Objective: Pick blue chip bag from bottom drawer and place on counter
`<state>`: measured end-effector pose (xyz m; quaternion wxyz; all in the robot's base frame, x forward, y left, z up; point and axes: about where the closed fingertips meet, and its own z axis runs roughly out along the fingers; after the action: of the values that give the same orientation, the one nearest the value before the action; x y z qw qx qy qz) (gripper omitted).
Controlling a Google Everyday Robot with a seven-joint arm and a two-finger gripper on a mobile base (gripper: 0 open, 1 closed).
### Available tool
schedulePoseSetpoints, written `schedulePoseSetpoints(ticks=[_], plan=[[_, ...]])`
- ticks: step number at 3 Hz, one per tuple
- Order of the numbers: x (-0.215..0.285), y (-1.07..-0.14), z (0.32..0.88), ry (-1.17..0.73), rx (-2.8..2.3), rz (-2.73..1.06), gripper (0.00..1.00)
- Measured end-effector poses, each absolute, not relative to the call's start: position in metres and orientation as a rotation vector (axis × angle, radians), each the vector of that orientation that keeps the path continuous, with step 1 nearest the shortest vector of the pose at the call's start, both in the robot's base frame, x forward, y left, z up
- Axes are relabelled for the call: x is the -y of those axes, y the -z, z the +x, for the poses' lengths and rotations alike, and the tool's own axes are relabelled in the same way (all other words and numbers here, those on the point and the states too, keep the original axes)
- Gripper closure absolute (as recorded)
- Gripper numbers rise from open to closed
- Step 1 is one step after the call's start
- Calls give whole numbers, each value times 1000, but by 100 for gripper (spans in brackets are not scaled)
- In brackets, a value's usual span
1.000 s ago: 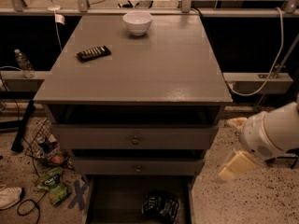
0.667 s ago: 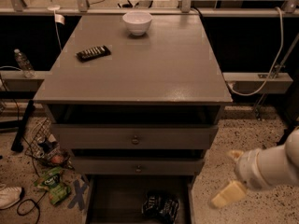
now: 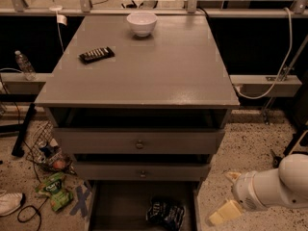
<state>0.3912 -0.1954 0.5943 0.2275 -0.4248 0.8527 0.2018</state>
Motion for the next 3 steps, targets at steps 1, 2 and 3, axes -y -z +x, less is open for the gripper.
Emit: schedulePoseSetpoints(ticks=[1, 2, 3], plan=[[174, -566, 394, -670, -2344, -1146, 0], [113, -523, 404, -820, -2282, -1142, 0], [54, -471, 417, -898, -2245, -1083, 0]])
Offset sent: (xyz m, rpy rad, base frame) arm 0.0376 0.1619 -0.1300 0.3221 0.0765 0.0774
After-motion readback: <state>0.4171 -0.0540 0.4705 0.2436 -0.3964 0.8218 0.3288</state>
